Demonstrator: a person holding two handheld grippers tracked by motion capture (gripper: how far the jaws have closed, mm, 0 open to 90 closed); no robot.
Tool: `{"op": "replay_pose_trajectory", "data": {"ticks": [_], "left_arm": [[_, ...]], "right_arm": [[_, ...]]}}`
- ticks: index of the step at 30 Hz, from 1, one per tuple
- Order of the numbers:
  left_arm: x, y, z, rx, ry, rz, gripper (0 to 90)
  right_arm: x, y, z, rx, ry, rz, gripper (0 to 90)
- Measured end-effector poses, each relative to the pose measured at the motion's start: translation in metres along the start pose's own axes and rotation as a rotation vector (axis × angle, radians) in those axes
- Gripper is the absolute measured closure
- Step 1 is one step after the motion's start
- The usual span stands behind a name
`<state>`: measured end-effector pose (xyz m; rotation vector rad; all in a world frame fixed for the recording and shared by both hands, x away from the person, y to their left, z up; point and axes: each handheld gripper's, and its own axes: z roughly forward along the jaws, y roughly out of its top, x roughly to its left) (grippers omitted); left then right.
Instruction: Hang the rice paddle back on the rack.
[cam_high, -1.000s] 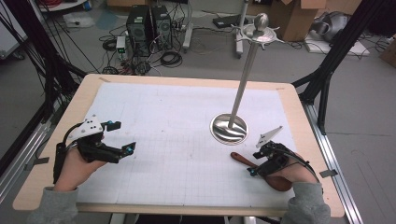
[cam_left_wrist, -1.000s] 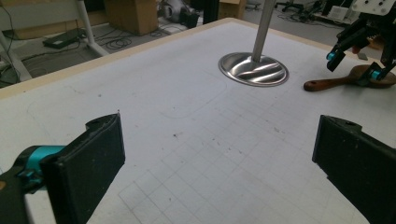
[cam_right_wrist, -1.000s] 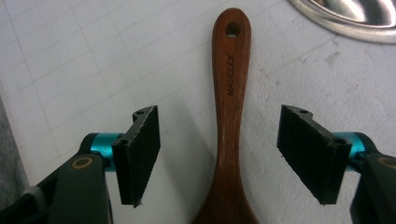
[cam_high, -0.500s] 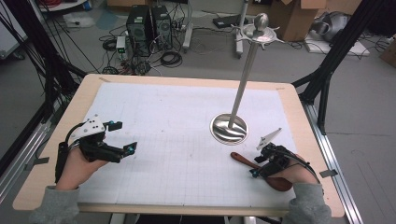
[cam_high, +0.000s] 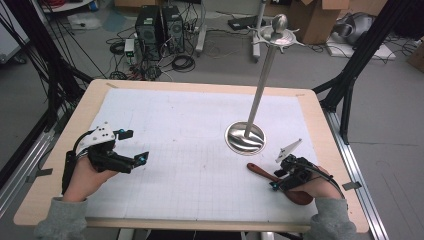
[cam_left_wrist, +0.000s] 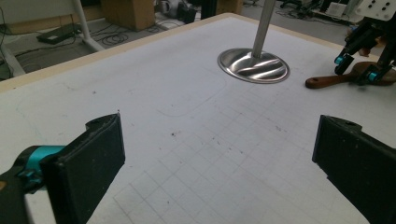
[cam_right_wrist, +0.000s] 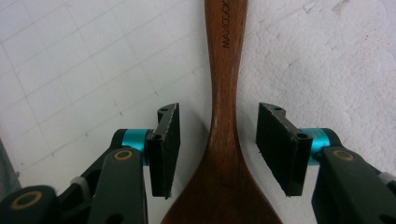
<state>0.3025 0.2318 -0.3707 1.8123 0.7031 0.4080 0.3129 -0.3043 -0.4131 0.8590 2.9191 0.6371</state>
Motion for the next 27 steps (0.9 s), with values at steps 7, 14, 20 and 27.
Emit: {"op": "replay_pose_trajectory", "data": {"ticks": [7,14,20,27], "left_arm": [[0.0017,-0.0017,0.0008,0.007,0.003,-0.002,2.8],[0.0013,-0.0017,0.0012,0.005,0.004,-0.002,2.8],[0.0011,-0.0021,0.0020,0.010,0.002,-0.001,2.8],[0.0012,-0.0026,0.0025,0.012,0.004,-0.002,2.8]], "right_arm": [[0.0003,0.0013,0.0000,0.013,-0.022,-0.014,54.7],[0.0016,0.0027,0.0004,0.024,-0.045,-0.025,58.5],[0.0046,0.0062,0.0010,0.053,-0.064,-0.033,60.4],[0.0056,0.0075,0.0012,0.062,-0.062,-0.034,64.3]]}}
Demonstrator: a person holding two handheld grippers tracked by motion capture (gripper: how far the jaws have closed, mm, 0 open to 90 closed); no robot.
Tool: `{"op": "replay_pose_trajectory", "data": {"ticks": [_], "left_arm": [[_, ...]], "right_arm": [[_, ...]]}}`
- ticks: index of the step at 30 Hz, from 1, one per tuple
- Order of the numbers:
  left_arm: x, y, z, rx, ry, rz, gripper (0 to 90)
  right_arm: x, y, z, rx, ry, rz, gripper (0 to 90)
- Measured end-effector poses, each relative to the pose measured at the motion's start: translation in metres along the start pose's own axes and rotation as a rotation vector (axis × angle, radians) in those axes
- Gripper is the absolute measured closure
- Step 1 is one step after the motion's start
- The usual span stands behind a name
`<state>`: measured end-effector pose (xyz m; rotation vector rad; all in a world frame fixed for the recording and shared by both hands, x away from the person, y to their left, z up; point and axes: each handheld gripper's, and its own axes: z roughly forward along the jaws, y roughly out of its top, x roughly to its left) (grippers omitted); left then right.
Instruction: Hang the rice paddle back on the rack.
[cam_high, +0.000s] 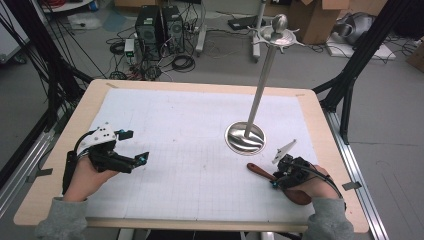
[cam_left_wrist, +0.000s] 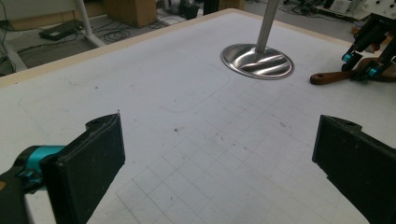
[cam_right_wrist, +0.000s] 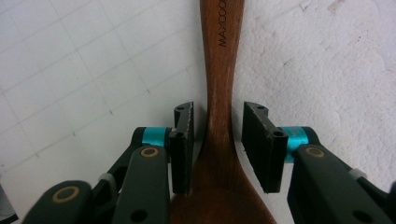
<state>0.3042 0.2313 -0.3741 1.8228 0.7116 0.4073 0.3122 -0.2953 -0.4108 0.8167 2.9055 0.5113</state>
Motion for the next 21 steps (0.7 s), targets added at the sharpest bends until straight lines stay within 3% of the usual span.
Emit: {"op": "replay_pose_trajectory", "data": {"ticks": [10,21], "left_arm": [[-0.0010,-0.0004,0.0012,0.005,-0.004,-0.001,2.8],[-0.0012,-0.0023,0.0017,0.013,-0.002,0.001,2.8]], "right_arm": [[-0.0001,0.0020,0.0005,0.013,-0.006,0.026,66.1],[-0.0004,0.0078,0.0010,0.046,-0.008,0.013,73.7]]}}
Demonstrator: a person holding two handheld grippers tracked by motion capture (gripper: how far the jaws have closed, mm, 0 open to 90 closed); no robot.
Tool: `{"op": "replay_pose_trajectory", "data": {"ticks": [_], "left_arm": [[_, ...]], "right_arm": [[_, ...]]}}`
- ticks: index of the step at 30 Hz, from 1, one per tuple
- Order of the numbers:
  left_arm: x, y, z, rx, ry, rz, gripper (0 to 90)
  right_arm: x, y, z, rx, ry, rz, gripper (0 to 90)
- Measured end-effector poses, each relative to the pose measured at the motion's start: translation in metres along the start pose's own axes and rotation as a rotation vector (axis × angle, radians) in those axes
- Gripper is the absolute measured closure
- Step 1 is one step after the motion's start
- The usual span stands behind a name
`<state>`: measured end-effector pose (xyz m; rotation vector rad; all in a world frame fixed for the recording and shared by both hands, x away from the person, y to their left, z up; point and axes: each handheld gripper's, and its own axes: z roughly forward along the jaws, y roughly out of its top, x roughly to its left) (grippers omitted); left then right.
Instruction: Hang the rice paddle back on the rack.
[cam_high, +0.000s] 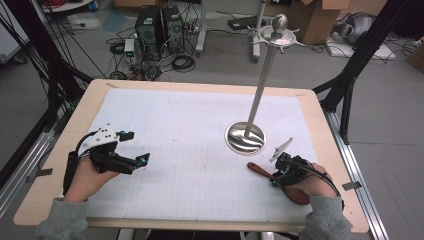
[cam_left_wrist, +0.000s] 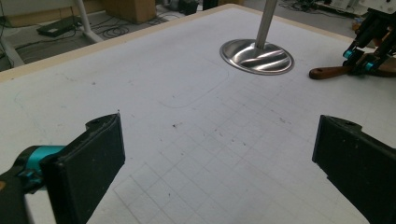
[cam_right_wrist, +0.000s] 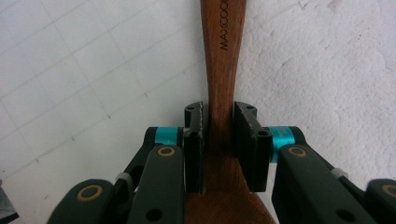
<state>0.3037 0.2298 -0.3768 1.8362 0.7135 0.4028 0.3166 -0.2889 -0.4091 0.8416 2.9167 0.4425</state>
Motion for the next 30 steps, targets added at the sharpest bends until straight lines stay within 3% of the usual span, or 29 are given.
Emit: {"op": "replay_pose_trajectory", "data": {"ticks": [15,20,30], "left_arm": [[0.001,0.000,-0.002,0.001,0.003,-0.003,2.8],[0.001,0.000,-0.002,0.001,0.003,-0.003,2.8],[0.002,0.000,-0.002,0.000,0.004,-0.002,2.8]], "right_arm": [[-0.004,-0.001,-0.002,-0.033,0.007,0.006,74.7],[-0.007,-0.006,-0.007,-0.099,-0.007,0.029,74.8],[-0.011,-0.013,-0.018,-0.213,-0.022,0.027,75.0]]}}
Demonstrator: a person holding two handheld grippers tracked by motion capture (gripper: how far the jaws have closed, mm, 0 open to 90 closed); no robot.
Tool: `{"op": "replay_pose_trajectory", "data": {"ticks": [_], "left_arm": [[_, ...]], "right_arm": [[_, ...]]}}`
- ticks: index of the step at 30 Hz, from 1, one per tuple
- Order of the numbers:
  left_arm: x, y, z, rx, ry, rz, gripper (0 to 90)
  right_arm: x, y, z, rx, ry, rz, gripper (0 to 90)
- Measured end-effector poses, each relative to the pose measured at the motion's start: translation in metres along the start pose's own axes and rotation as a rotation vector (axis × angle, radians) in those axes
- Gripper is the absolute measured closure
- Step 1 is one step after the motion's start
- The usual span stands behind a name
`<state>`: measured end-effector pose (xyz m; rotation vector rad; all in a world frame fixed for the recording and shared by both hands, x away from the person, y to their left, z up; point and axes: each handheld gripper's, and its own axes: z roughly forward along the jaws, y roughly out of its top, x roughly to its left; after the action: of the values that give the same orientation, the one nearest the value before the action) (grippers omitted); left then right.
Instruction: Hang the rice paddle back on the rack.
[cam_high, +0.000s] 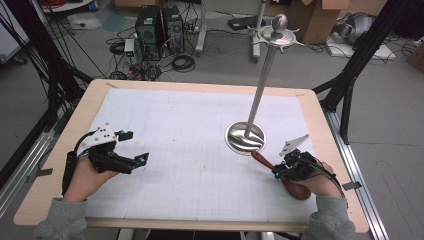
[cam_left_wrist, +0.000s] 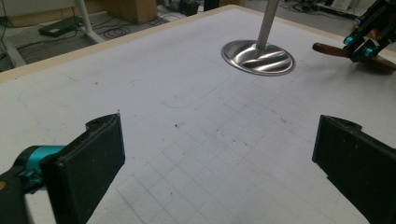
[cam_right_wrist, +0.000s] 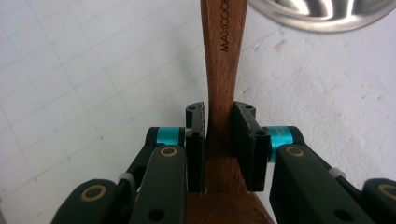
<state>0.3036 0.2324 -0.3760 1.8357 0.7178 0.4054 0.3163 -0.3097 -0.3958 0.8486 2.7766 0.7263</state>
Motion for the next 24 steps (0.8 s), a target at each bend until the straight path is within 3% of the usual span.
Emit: {"op": "replay_pose_trajectory", "data": {"ticks": [17,24], "left_arm": [[-0.001,0.000,0.000,-0.005,-0.001,0.000,2.8],[-0.002,0.001,0.000,-0.013,0.000,0.004,2.8]], "right_arm": [[-0.008,-0.008,-0.018,-0.177,-0.029,0.045,75.4],[-0.011,-0.013,-0.035,-0.325,-0.058,0.091,75.7]]}}
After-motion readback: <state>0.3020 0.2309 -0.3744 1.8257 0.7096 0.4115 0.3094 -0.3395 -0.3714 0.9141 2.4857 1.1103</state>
